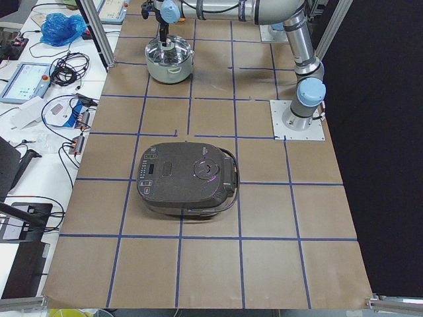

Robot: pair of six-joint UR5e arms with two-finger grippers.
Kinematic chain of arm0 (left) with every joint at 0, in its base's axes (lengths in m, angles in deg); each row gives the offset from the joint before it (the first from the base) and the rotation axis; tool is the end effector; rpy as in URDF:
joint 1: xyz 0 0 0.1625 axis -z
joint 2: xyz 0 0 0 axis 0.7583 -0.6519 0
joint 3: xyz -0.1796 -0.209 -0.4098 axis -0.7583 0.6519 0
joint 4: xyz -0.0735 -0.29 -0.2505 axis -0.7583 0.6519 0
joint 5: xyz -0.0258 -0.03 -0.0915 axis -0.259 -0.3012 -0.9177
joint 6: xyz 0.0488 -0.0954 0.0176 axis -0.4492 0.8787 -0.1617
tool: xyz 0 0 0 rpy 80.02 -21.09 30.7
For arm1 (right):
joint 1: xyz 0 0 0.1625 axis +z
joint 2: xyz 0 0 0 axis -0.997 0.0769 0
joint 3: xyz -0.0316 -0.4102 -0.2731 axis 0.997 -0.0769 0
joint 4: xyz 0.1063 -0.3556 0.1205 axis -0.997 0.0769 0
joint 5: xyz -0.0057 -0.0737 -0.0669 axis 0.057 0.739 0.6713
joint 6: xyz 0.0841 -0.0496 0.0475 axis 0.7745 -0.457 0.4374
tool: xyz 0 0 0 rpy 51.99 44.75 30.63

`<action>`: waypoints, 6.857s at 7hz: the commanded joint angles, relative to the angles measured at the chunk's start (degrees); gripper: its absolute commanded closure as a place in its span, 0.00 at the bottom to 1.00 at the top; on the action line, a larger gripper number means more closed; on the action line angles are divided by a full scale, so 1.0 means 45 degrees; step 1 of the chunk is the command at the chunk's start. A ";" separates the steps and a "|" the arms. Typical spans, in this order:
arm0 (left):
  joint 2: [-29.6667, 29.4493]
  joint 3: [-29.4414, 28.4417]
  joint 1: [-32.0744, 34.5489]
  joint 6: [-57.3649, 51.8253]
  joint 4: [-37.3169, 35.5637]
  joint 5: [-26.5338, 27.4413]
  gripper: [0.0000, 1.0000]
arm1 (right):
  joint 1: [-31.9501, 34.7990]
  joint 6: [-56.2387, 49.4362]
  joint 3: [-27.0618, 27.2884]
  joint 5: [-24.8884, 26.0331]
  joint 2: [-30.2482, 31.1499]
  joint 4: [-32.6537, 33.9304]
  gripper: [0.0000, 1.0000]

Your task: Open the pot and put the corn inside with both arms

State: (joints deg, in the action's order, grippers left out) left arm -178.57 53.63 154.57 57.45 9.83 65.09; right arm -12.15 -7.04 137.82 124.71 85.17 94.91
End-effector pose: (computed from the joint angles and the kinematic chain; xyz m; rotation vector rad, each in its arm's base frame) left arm -0.3238 -0.6738 0.4207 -0.0216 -3.1039 0.1132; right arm -0.0726 -0.7218 0.2389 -0.0079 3.1177 -0.0139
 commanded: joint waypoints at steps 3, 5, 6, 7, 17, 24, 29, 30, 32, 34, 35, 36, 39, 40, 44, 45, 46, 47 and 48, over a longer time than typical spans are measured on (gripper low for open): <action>-0.0162 0.0155 0.0066 0.0041 -0.0067 -0.0426 0.00 | -0.0010 0.0034 -0.0055 -0.0049 0.0231 -0.0270 0.81; -0.0240 0.0351 0.0086 0.0119 -0.0183 -0.0406 0.00 | 0.0280 0.0267 -0.0367 -0.0010 0.1281 -0.1536 0.81; -0.0260 0.0351 0.0086 0.0003 -0.0242 -0.0406 0.06 | 0.0785 0.0675 -0.0561 -0.0087 0.1597 -0.1753 0.81; -0.0318 0.0351 0.0086 -0.0152 -0.0610 -0.0426 0.55 | 0.1776 0.1375 -0.0795 0.0028 0.1909 -0.1832 0.81; 0.1248 0.2101 -0.4618 -0.4838 -0.0484 -0.0192 0.87 | 0.7894 0.8542 -0.5693 -0.0185 -0.0560 -0.3552 0.81; 0.0267 0.4155 -0.5402 -0.5896 -0.3322 -0.0250 0.87 | 0.8212 0.7652 -0.4938 -0.0088 -0.1624 -0.2399 0.00; 0.0208 0.4066 -0.5422 -0.5780 -0.3701 -0.0232 0.00 | 0.6384 0.7146 -0.3772 -0.0107 0.2660 -0.5642 0.00; 0.0673 0.4023 -0.5403 -0.5682 -0.3332 -0.0173 0.00 | 0.5506 0.6853 -0.2780 -0.0146 0.4221 -0.6492 0.00; 0.2640 0.3382 -0.5364 -0.5565 0.0150 -0.0133 0.00 | 0.4678 0.6091 -0.0127 -0.0225 0.6900 -0.6618 0.00; 0.4690 0.2969 -0.5014 -0.5332 0.2987 -0.0133 0.00 | 0.4599 0.6089 0.0551 -0.0088 0.7634 -0.6326 0.00; 0.5822 0.3297 -0.4799 -0.5252 0.3483 -0.0210 0.00 | 0.4580 0.6031 0.0280 -0.0185 0.7964 -0.6248 0.00; 0.6375 0.3668 -0.4430 -0.5232 0.3546 -0.0172 0.00 | 0.4657 0.5953 0.0103 -0.0186 0.8064 -0.6266 0.00; 0.6830 0.4199 -0.3996 -0.5232 0.3430 -0.0192 0.00 | 0.4618 0.4966 0.0237 0.0164 0.8026 -0.6402 0.00; 0.6830 0.4199 -0.3996 -0.5232 0.3449 -0.0192 0.00 | 0.4599 0.4202 0.0218 0.0147 0.7987 -0.6461 0.00; 0.7198 0.4335 -0.3977 -0.5232 0.3565 -0.0153 0.00 | 0.4638 0.4331 0.0101 -0.0029 0.7870 -0.6248 0.00; 0.7375 0.4568 -0.3977 -0.5232 0.3566 -0.0133 0.00 | 0.4657 0.4331 0.0101 0.0029 0.7889 -0.6266 0.00; 0.7434 0.4783 -0.3977 -0.5232 0.3508 -0.0114 0.00 | 0.4658 0.4312 0.0082 -0.0009 0.7889 -0.6247 0.00; 0.7454 0.4785 -0.3996 -0.5232 0.3488 -0.0113 0.00 | 0.4658 0.4311 0.0062 0.0009 0.7889 -0.6247 0.00; 0.7455 0.4765 -0.4016 -0.5232 0.3507 -0.0113 0.00 | 0.4658 0.4311 0.0062 -0.0010 0.7889 -0.6247 0.00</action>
